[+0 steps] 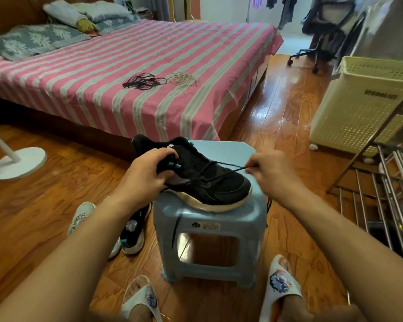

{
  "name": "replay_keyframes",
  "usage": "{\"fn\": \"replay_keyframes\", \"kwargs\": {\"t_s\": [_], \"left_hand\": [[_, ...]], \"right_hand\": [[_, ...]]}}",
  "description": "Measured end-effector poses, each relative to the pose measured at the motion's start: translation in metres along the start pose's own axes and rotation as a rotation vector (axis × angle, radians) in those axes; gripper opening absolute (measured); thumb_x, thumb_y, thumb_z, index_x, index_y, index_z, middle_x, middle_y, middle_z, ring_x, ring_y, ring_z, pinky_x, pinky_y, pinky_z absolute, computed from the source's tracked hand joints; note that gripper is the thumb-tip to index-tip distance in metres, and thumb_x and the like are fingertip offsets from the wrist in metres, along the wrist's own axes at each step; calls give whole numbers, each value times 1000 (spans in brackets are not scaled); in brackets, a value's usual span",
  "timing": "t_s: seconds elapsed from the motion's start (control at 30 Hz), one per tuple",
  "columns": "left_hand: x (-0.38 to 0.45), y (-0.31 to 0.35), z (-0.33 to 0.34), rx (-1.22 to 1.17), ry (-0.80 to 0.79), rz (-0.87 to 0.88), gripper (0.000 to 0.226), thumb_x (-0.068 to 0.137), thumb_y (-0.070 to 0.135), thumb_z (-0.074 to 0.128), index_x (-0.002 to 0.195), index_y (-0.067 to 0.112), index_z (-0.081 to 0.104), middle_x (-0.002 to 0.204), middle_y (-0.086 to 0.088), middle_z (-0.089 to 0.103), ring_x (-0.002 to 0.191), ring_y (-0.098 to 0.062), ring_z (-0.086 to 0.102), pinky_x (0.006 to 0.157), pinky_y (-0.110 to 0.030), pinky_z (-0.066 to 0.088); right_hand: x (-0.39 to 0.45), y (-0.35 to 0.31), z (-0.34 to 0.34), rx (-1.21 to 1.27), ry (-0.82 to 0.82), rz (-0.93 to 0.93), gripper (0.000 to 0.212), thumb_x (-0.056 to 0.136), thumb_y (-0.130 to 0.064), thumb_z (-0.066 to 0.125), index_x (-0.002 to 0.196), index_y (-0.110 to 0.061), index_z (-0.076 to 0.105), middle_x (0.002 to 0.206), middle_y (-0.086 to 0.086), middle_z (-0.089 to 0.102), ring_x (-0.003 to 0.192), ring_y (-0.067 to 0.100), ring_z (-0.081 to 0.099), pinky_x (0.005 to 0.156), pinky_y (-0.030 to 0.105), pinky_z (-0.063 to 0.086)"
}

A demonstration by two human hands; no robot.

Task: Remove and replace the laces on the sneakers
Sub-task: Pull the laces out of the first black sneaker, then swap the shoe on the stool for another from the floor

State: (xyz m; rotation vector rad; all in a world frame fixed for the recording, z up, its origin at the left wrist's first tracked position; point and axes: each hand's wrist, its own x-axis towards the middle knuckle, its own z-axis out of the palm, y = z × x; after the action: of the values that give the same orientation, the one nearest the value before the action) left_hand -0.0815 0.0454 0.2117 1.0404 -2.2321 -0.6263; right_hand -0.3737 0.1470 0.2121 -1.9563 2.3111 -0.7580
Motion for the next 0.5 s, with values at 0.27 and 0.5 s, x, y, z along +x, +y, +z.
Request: {"fn": "replay_keyframes", "kwargs": {"t_s": [0.27, 0.5], "left_hand": [[3, 7, 16, 86, 147, -76, 46, 84, 6, 78, 127, 18, 65, 120, 2, 65, 117, -22, 60, 102, -37, 47], [11, 33, 34, 150, 174, -154, 54, 89, 15, 75, 140, 19, 58, 134, -7, 53, 126, -31, 53, 107, -45, 46]], "right_hand": [[-75, 174, -21, -236, -108, 972, 10, 90, -21, 68, 89, -12, 72, 90, 15, 67, 85, 35, 64, 77, 41, 57], [-47, 102, -46, -85, 58, 533, 7, 91, -28, 72, 92, -22, 75, 96, 5, 72, 92, 27, 64, 79, 37, 53]]}}
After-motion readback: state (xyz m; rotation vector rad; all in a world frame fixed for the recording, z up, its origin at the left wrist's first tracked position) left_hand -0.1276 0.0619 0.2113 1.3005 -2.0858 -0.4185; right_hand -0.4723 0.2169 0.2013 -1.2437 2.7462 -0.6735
